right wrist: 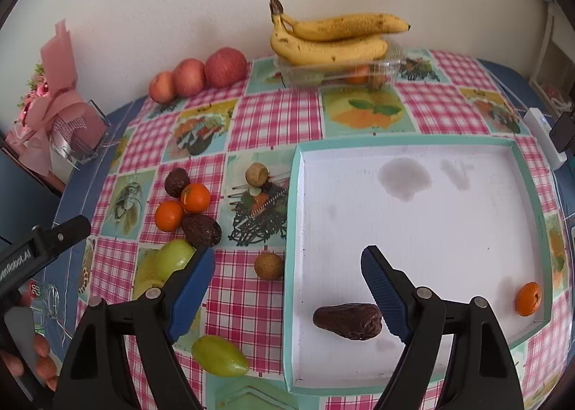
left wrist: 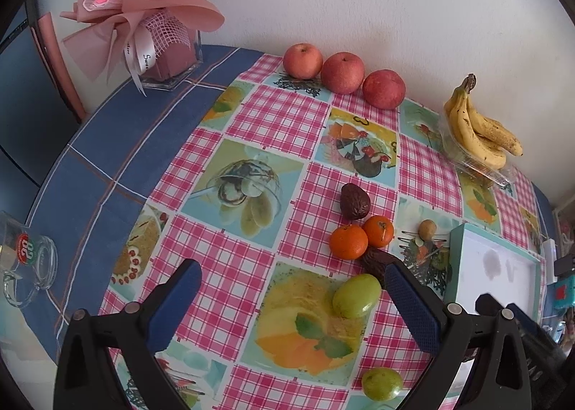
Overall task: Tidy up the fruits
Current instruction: 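Grasp the green mango with the left tool while the right tool grasps the brown kiwi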
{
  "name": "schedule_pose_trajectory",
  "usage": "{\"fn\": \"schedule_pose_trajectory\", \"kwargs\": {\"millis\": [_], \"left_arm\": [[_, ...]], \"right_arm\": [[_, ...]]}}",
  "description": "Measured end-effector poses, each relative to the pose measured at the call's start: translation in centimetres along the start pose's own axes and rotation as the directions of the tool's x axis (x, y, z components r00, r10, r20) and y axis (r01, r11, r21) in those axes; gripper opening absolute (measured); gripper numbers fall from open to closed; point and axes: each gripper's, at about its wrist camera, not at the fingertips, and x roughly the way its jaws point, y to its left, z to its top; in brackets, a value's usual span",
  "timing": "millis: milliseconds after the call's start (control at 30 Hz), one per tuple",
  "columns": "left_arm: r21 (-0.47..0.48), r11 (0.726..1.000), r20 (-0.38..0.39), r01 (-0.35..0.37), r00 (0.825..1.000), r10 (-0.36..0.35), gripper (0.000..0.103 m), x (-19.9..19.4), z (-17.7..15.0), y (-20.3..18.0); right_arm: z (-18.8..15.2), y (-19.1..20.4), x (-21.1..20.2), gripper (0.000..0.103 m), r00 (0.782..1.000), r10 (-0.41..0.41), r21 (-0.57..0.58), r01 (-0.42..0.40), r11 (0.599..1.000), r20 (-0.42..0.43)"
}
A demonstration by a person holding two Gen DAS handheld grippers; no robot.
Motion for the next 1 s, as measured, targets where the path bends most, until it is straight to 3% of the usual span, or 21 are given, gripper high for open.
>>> {"fn": "schedule_pose_trajectory", "kwargs": {"millis": [133, 300, 467, 567, 800, 933, 1000], "left_arm": [[0.011, 1.0, -0.01, -0.016, 1.0, 0.016, 0.103, 0.2, 0.0, -0.6], [0.0, 1.0, -0.054, 0.005, 0.999, -0.005, 0.103, 1.5, -0.4, -1.1], [0.008, 0.999, -0.141, 0.044, 0.989, -0.043, 0.102, 4.3, -1.5, -2.5], [0.016, 0.999, -0.181, 0.051, 0.982, -0.047, 0.101, 5.7, -2.2, -3.3], [0.018, 0.995, -0.222, 0.097, 0.971, -0.09, 0.08, 7.8, -3.0, -4.8], [0.029, 0.994, -0.213, 0.11, 0.972, -0.101, 0.077, 8.0, -3.0, -5.4], [0.027, 0.993, -0.218, 0.115, 0.97, -0.106, 0.066, 8.4, -2.9, -5.5]], "right_arm": [[1.3, 0.3, 0.0, 0.084, 0.999, -0.005, 0.017, 0.005, 1.0, -0.035], [2.8, 0.7, -0.9, 0.084, 1.0, 0.001, 0.017, -0.001, 1.0, -0.012], [2.4, 0.5, -0.6, 0.084, 0.999, -0.039, -0.019, 0.038, 0.999, -0.026], [1.6, -0.5, 0.5, 0.084, 0.998, -0.008, 0.02, 0.01, 1.0, -0.068], [0.8, -2.1, 2.1, 0.084, 0.993, -0.001, 0.075, 0.01, 0.997, -0.118], [0.8, -2.1, 2.1, 0.084, 0.993, 0.008, 0.077, 0.001, 0.997, -0.116], [0.8, -2.0, 2.0, 0.084, 0.994, 0.016, 0.071, -0.008, 0.997, -0.112]]}}
